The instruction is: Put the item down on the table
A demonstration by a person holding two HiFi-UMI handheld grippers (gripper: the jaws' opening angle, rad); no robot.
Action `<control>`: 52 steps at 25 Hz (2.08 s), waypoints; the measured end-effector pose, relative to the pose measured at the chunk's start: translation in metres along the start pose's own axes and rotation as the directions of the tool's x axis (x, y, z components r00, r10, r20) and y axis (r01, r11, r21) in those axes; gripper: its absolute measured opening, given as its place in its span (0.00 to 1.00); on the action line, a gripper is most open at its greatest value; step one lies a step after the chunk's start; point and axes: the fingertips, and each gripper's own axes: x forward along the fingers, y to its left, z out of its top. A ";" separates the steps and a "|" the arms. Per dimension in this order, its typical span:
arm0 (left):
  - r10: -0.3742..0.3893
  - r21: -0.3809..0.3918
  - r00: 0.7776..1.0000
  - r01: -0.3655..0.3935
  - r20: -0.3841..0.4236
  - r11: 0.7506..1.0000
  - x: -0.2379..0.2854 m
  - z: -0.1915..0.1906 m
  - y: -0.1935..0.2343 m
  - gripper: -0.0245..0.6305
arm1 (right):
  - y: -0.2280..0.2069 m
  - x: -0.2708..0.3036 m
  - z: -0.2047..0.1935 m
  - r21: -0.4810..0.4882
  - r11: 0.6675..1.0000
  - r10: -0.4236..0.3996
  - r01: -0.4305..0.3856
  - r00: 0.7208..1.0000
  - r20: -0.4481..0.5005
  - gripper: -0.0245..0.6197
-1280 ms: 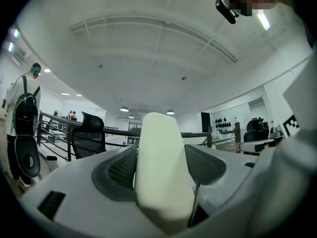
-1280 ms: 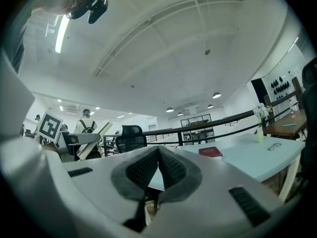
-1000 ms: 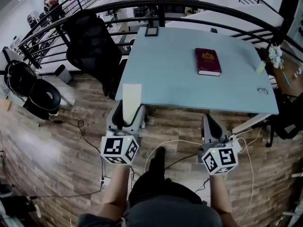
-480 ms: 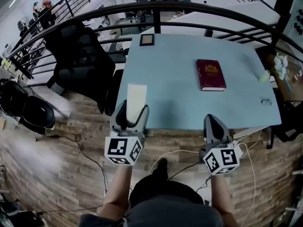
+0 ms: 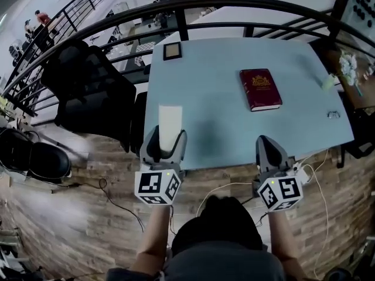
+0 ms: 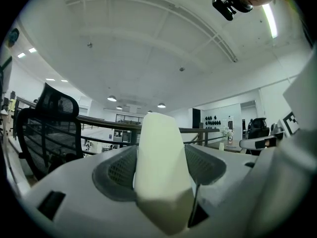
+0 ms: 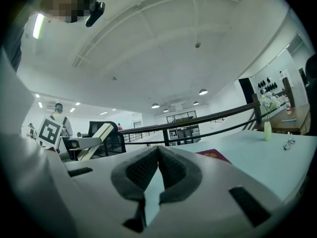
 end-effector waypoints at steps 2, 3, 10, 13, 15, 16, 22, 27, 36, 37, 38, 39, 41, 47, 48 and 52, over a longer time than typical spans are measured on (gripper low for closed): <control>-0.012 0.005 1.000 0.012 -0.008 1.000 0.008 -0.002 -0.001 0.50 | -0.004 0.001 0.000 0.001 1.000 -0.010 0.010 1.000 0.000 0.04; -0.017 0.008 1.000 0.017 -0.012 1.000 0.013 -0.003 -0.002 0.50 | -0.005 0.002 -0.001 0.001 1.000 -0.014 0.014 1.000 0.001 0.04; -0.054 0.030 0.998 0.055 -0.045 0.998 0.051 -0.013 -0.014 0.50 | -0.029 0.013 0.001 0.011 0.999 -0.046 0.046 0.999 0.013 0.04; -0.069 0.035 0.996 0.071 -0.059 0.997 0.071 -0.017 -0.018 0.51 | -0.041 0.022 0.006 0.012 0.998 -0.059 0.059 0.998 0.021 0.04; -0.085 0.041 0.994 0.088 -0.069 0.995 0.086 -0.019 -0.022 0.50 | -0.049 0.028 0.010 0.013 0.998 -0.068 0.068 0.997 0.028 0.04; -0.095 0.042 0.993 0.098 -0.075 0.994 0.094 -0.021 -0.025 0.50 | -0.054 0.030 0.011 0.013 0.997 -0.073 0.072 0.997 0.030 0.04; -0.147 0.049 0.982 0.154 -0.118 0.987 0.140 -0.037 -0.041 0.50 | -0.077 0.044 0.014 0.002 0.995 -0.099 0.099 0.995 0.029 0.04; -0.172 0.052 0.971 0.182 -0.165 0.982 0.173 -0.058 -0.054 0.50 | -0.089 0.049 0.014 0.004 0.993 -0.115 0.115 0.993 0.023 0.04; -0.191 0.055 0.939 0.215 -0.285 0.975 0.207 -0.105 -0.066 0.50 | -0.099 0.056 0.011 0.009 0.992 -0.126 0.126 0.992 0.008 0.04; -0.192 0.056 0.935 0.218 -0.298 0.974 0.210 -0.111 -0.067 0.50 | -0.100 0.056 0.011 0.008 0.992 -0.127 0.127 0.992 0.007 0.04; -0.194 0.057 0.931 0.222 -0.311 0.973 0.214 -0.116 -0.069 0.51 | -0.101 0.057 0.011 0.007 0.992 -0.129 0.129 0.992 0.006 0.04; -0.196 0.058 0.926 0.226 -0.322 0.972 0.217 -0.121 -0.071 0.50 | -0.102 0.057 0.011 0.006 0.991 -0.130 0.130 0.991 0.005 0.04; -0.200 0.055 0.918 0.232 -0.344 0.971 0.223 -0.131 -0.074 0.50 | -0.104 0.057 0.010 0.004 0.991 -0.131 0.131 0.991 0.002 0.04; -0.193 0.077 0.897 0.242 -0.397 0.967 0.234 -0.152 -0.080 0.50 | -0.106 0.061 0.007 0.014 0.992 -0.127 0.127 0.992 -0.005 0.04; -0.194 0.078 0.894 0.245 -0.405 0.966 0.235 -0.156 -0.081 0.51 | -0.106 0.061 0.006 0.016 0.992 -0.126 0.126 0.992 -0.007 0.04; -0.189 0.080 0.880 0.248 -0.437 0.965 0.242 -0.170 -0.086 0.50 | -0.110 0.063 0.003 0.019 0.992 -0.123 0.123 0.992 -0.012 0.04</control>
